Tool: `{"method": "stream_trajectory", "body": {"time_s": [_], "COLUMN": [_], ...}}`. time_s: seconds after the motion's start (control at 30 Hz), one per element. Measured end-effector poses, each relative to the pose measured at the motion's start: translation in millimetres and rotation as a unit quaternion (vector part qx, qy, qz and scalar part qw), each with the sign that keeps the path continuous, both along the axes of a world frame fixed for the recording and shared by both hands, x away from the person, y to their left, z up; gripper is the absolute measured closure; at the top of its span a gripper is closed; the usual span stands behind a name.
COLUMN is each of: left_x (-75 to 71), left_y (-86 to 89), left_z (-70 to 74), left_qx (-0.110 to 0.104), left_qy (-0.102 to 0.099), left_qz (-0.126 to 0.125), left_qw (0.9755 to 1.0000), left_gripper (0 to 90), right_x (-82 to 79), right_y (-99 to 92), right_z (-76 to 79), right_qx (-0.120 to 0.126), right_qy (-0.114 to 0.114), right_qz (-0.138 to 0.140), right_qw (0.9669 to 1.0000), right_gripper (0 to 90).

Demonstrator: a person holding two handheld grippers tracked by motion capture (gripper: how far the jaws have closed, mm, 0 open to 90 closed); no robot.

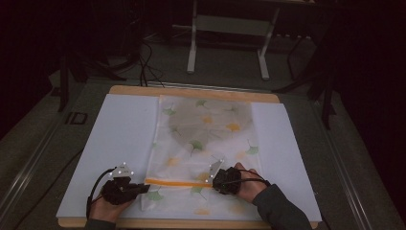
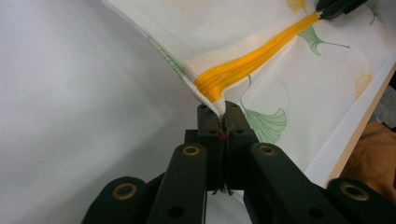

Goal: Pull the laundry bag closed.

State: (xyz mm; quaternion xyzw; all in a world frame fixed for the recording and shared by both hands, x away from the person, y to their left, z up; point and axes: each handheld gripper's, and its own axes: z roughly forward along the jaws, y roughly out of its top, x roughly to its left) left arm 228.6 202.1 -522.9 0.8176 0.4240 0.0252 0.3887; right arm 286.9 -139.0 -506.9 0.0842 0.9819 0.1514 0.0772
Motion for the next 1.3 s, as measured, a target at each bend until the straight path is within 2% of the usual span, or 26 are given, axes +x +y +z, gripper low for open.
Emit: {"method": "stream_trajectory", "body": {"time_s": [0.77, 1.3], "left_x": [0.1, 0.3], "left_y": [0.4, 0.8], "left_z": [0.1, -0.1], "left_qx": [0.000, 0.000], "left_qy": [-0.001, 0.000], "left_qz": [0.001, 0.001], "left_qw": [1.0000, 1.0000], "left_gripper": [88.3, 88.3], "right_x": [2.0, 2.6], "right_y": [-15.8, -24.7], "right_z": [0.1, -0.7], "right_qx": [0.002, 0.017], "right_qy": [0.002, 0.004], "right_qz": [-0.013, -0.021], "right_qw": [0.9999, 0.9996], "right_gripper": [84.3, 84.3]}}
